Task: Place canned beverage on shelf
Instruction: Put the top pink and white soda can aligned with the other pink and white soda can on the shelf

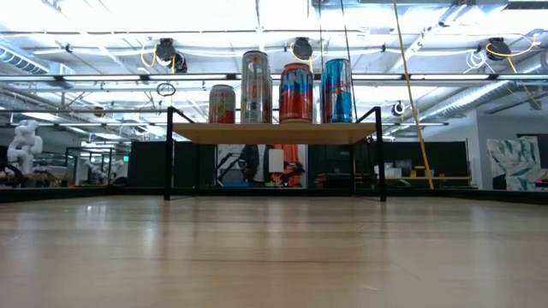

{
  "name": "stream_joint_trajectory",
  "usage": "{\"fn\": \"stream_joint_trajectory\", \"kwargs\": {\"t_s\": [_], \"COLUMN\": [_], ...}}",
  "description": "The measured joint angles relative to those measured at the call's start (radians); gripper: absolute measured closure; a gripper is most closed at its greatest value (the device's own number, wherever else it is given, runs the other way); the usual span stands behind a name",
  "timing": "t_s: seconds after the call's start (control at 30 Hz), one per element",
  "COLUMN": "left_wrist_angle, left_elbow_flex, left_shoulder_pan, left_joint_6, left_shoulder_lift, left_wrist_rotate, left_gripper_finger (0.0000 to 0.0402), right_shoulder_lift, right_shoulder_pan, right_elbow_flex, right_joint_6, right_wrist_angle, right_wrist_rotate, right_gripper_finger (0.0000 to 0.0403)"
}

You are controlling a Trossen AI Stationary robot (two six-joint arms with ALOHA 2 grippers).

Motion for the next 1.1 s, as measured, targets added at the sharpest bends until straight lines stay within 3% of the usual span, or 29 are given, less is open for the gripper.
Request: {"fn": "stream_joint_trajectory", "kwargs": {"t_s": [0.57,0.87,1.1], "left_wrist_angle": [-0.185,-0.243,-0.251], "left_elbow_flex": [0.000,0.002,0.001], "left_shoulder_pan": [0.058,0.157,0.207], "left_joint_6": [0.127,0.249,0.249], "left_shoulder_lift": [-0.170,-0.236,-0.238], "left_wrist_rotate": [-0.007,0.055,-0.093], "left_gripper_finger": [0.0125,0.0125,0.0125], "right_shoulder_lift": [-0.094,-0.110,-0.110], "right_shoulder_pan": [0.002,0.002,0.002], "right_elbow_flex": [-0.001,-0.001,-0.001], "right_joint_6": [-0.014,-0.014,-0.014], "right_wrist_angle": [-0.079,-0.116,-0.126], "right_wrist_rotate": [-0.003,-0.006,-0.009], "right_gripper_finger": [0.0046,0.0046,0.0046]}}
